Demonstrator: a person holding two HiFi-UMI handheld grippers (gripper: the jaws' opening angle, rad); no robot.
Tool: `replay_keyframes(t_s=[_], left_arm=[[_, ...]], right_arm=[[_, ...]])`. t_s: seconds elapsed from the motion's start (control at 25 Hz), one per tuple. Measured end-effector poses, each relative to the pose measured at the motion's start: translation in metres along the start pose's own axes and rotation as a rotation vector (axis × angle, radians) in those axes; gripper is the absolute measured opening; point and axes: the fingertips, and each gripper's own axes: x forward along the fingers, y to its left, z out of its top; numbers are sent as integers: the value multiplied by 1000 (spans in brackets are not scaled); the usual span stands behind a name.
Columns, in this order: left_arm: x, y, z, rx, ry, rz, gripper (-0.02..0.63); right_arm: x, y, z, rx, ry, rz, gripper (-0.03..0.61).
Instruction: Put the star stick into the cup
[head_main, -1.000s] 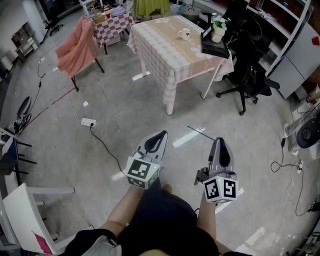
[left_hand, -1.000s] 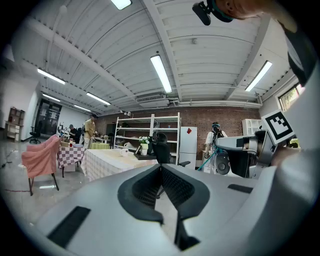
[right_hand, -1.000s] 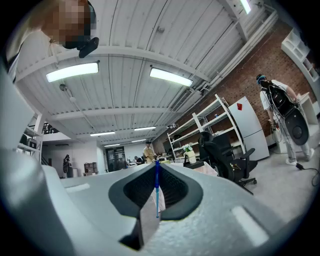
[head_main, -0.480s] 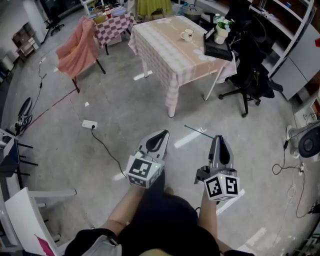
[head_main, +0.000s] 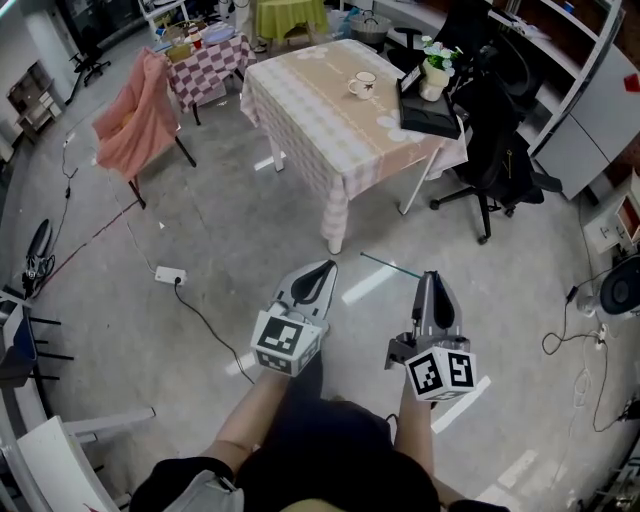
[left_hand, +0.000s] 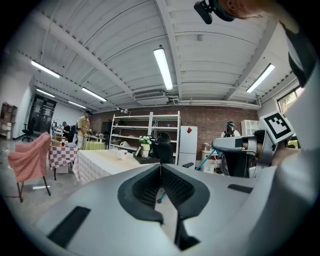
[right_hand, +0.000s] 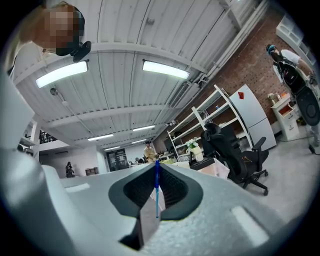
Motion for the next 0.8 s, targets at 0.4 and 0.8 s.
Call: replay_keyframes(t_s=[0.4,0.8], left_arm=[[69,54,30,7,-20,-58,12],[112,106,37,-17,-19,-103,12]], right_arm=[[83,-7,15,-26,-31,-42,17],[146,-3,8,-47,-37,-80,17]])
